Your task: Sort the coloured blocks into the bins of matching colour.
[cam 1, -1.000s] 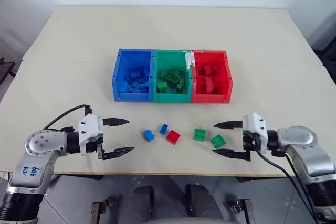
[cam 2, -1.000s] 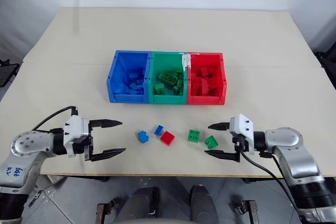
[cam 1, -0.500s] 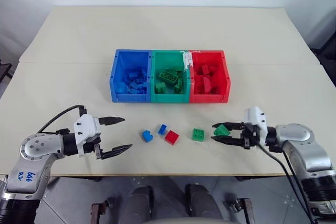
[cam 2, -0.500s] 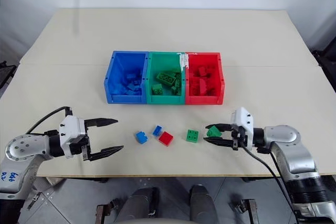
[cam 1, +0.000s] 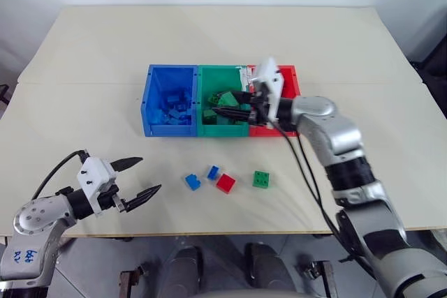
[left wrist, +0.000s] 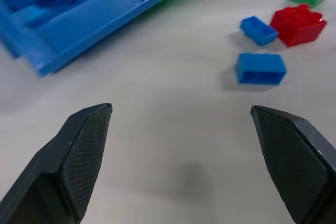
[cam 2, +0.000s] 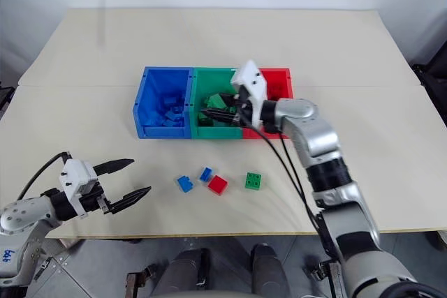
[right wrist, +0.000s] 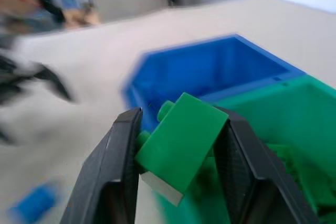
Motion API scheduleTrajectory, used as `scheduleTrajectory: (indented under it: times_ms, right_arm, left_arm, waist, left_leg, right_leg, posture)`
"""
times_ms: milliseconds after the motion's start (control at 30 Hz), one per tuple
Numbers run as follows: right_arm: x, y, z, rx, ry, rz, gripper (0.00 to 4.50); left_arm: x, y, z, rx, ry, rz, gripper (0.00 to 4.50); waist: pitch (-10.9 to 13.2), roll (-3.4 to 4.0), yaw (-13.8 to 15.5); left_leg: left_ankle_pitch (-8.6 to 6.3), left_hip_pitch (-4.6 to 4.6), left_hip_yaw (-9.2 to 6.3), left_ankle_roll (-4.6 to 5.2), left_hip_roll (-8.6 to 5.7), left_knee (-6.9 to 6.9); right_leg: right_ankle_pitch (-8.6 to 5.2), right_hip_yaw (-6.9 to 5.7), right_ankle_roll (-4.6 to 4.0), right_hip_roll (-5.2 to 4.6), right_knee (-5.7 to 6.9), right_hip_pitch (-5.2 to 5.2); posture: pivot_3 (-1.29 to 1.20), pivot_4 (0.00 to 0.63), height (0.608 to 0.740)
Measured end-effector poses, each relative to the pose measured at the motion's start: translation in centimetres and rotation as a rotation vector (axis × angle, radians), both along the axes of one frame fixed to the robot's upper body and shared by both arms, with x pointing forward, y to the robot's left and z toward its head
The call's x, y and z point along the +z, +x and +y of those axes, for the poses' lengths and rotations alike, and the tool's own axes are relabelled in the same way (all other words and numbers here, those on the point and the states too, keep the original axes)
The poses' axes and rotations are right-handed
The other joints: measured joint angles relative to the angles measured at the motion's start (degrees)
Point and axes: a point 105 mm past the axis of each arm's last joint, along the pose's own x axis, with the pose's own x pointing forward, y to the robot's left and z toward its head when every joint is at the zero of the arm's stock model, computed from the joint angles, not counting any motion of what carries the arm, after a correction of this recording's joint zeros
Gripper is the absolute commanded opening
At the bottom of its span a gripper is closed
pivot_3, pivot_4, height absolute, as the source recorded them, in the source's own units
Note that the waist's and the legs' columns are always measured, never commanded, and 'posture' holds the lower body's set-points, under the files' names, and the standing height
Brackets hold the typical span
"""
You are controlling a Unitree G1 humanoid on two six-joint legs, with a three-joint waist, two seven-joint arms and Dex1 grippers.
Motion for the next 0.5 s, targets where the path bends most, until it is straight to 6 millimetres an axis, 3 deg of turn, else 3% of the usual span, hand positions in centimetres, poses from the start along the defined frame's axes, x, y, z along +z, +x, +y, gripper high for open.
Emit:
scheduleTrajectory:
  times_ms: [33, 133, 333, 500]
  right_arm:
    - [-0.2, 0.7, 0.1, -0.024, -0.009, -0.012, 1.58]
    - [-0.2, 2.0, 0.3, -0.070, 0.003, -0.028, 2.60]
    - [0.5, 1.4, -0.2, -0.003, 0.033, -0.036, 4.47]
    - [1.5, -0.3, -3.9, 0.004, 0.025, -0.087, 4.47]
  left_arm:
    - [0.1, -0.2, 0.0, 0.007, 0.002, -0.005, 4.50]
    - [0.5, -0.7, 0.2, 0.032, 0.014, -0.023, 4.50]
    - [1.0, -1.4, -0.2, 0.048, 0.009, -0.044, 4.50]
    - [1.3, -0.7, -1.5, 0.000, -0.016, -0.045, 4.50]
  waist:
    - [0.00, 0.00, 0.10]
    - [0.00, 0.00, 0.02]
    - [0.00, 0.00, 0.00]
    - [0.00, 0.00, 0.57]
  left_leg:
    - [0.00, -0.08, 0.01, 0.00, -0.01, 0.01]
    - [0.00, -0.09, 0.09, 0.00, 0.00, -0.03]
    - [0.00, -0.10, 0.15, 0.00, 0.07, -0.07]
    - [-0.01, -0.11, 0.12, 0.04, 0.05, 0.00]
  right_leg:
    - [0.06, -0.25, -0.10, -0.01, 0.05, -0.12]
    - [0.09, -0.58, -0.16, -0.05, 0.08, -0.20]
    - [0.09, -0.72, -0.16, -0.03, 0.07, -0.25]
    - [0.10, -0.77, -0.17, -0.03, 0.00, -0.12]
  posture:
    - [0.00, 0.150, 0.740]
    - [0.00, 0.150, 0.740]
    - [0.00, 0.150, 0.740]
    - [0.00, 0.150, 0.740]
